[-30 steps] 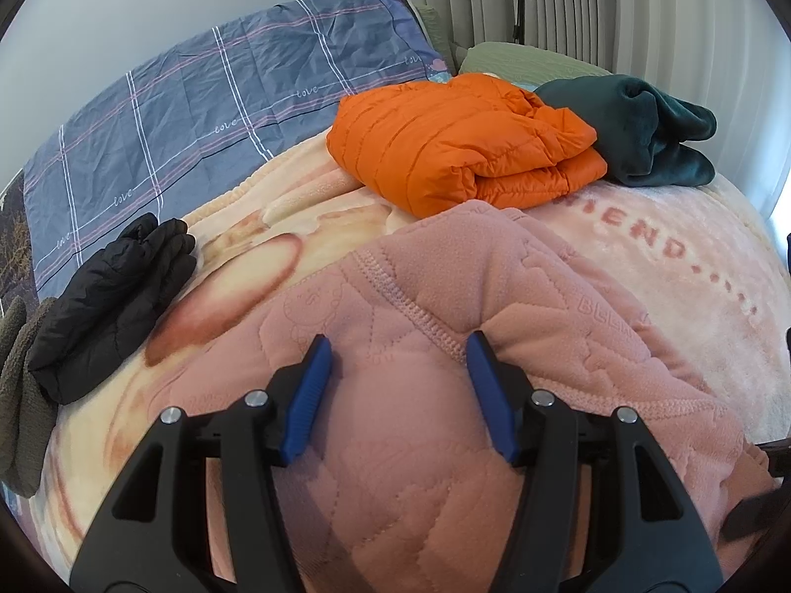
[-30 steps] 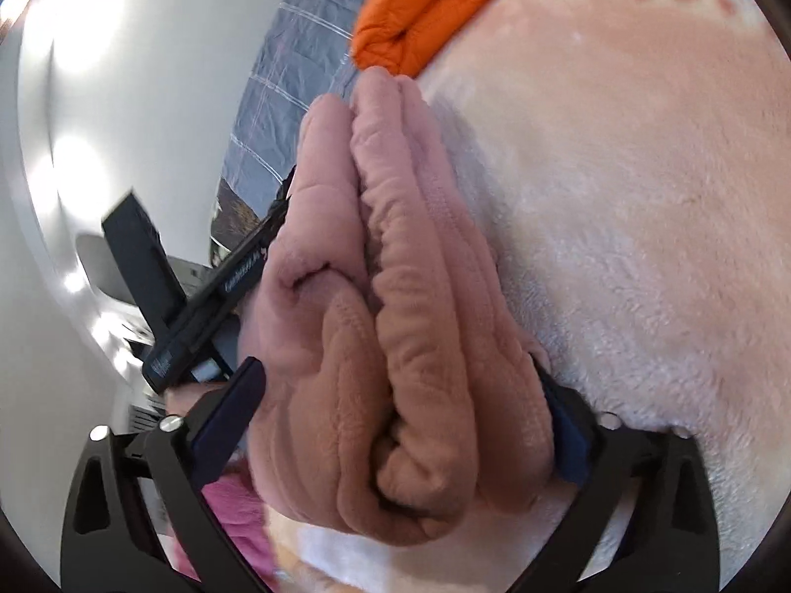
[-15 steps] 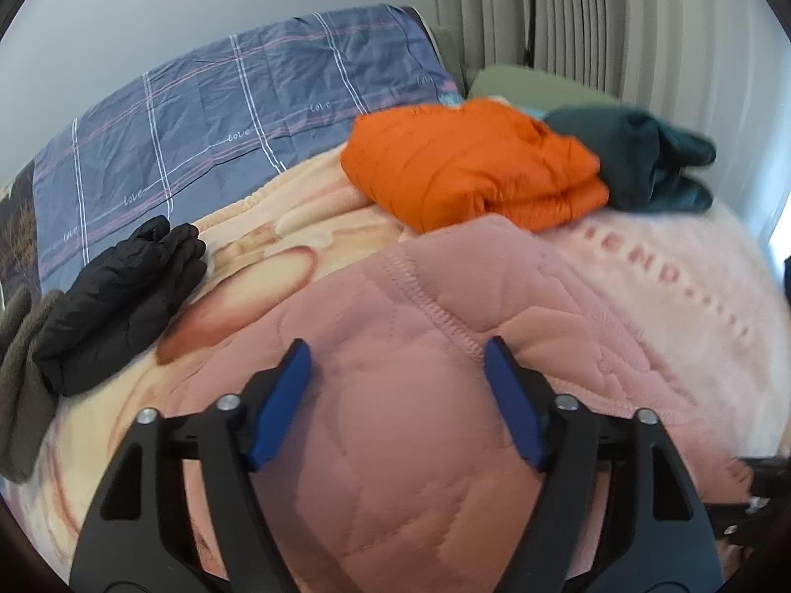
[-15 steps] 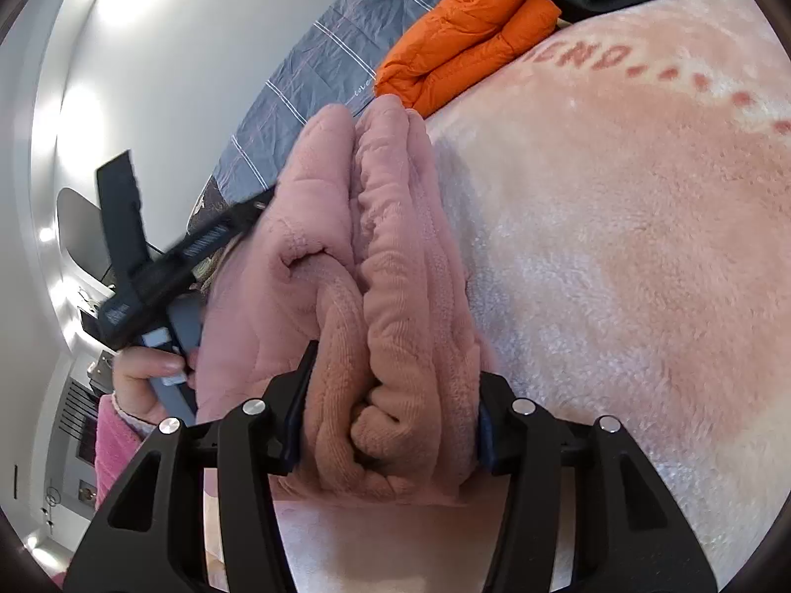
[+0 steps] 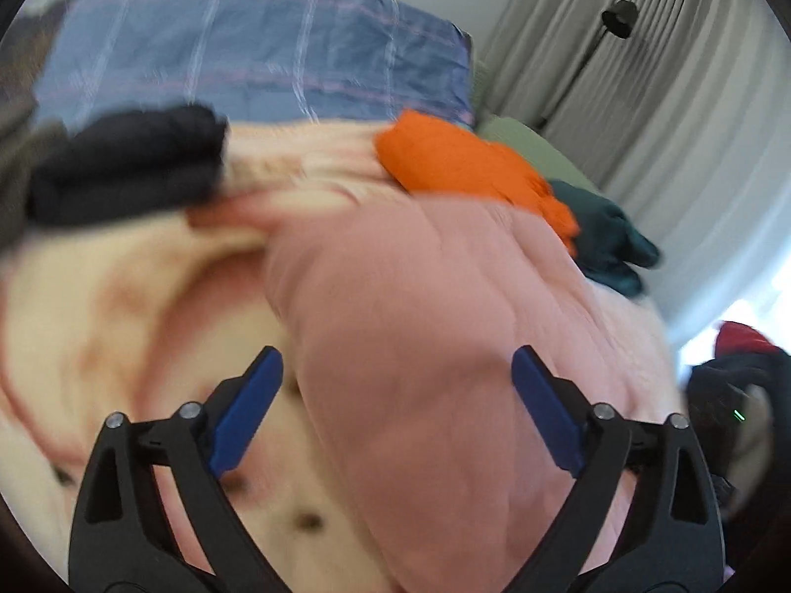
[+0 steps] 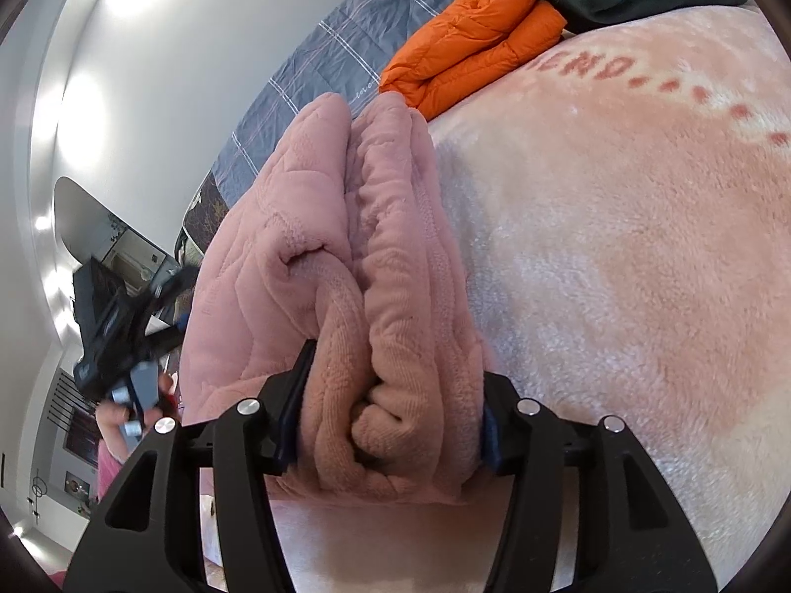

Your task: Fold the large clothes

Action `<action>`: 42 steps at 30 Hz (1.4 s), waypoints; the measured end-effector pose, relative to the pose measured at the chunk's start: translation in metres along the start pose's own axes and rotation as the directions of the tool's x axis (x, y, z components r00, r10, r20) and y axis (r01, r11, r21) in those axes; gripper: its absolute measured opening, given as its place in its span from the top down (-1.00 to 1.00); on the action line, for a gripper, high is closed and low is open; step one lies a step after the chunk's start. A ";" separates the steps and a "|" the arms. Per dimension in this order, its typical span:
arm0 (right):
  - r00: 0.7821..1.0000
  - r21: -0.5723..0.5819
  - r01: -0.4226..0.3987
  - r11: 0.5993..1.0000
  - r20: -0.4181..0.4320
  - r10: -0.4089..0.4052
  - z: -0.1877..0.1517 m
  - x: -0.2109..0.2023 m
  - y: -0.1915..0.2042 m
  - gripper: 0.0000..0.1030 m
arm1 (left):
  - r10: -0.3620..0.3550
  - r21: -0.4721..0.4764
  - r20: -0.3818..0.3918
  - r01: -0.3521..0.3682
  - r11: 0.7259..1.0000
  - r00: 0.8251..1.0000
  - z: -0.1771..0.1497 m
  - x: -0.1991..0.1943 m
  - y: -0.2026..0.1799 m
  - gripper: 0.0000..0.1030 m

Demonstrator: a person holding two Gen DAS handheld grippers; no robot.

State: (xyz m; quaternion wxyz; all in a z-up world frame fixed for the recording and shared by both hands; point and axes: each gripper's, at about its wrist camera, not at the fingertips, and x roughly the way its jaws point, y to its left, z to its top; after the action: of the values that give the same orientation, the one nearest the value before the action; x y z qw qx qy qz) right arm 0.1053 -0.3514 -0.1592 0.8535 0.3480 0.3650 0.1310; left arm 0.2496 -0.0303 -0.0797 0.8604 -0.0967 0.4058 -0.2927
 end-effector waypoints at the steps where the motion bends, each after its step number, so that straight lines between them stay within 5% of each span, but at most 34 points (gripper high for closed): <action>1: 1.000 -0.002 0.002 1.000 -0.001 -0.002 0.000 -0.001 0.001 -0.09 | -0.028 -0.010 -0.013 0.028 1.000 1.000 -0.005 0.002 0.001 -0.94; 10: 1.000 -0.005 0.009 1.000 -0.006 -0.009 -0.001 0.000 0.001 -0.13 | -0.168 -0.077 -0.042 0.165 0.983 0.985 -0.015 0.034 0.015 -0.96; 18: 1.000 -0.003 0.006 1.000 -0.010 -0.006 0.000 0.003 0.000 -0.17 | -0.205 -0.096 -0.035 0.201 0.975 0.978 -0.016 0.029 0.025 -0.96; 23: 1.000 -0.008 0.003 1.000 -0.015 -0.003 0.001 0.004 0.000 -0.18 | -0.178 -0.223 0.022 0.178 0.958 0.984 0.005 0.026 0.049 -0.96; 32: 1.000 -0.002 0.000 1.000 -0.025 0.000 0.003 0.009 -0.001 -0.25 | -0.250 -0.363 -0.064 0.211 0.908 0.966 0.037 0.092 0.075 -0.96; 35: 0.999 -0.006 -0.011 1.000 -0.031 0.011 0.006 0.012 0.000 -0.25 | -0.258 -0.337 -0.051 0.227 0.914 0.965 0.039 0.098 0.068 -0.49; 38: 0.999 -0.046 -0.011 0.999 -0.034 0.010 0.009 0.009 0.007 0.09 | -0.213 -0.254 -0.033 0.198 0.947 0.977 0.040 0.083 0.053 -0.18; 42: 0.999 -0.178 0.050 0.983 0.022 -0.046 0.008 -0.008 0.041 0.20 | -0.189 -0.178 0.026 0.190 0.965 0.982 0.047 0.047 0.032 -0.07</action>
State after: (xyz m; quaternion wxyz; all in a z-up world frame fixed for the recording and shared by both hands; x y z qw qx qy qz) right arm 0.1066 -0.3296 -0.1229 0.8874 0.2625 0.3524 0.1393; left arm 0.3222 -0.0354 -0.0921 0.8180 -0.2135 0.4156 -0.3355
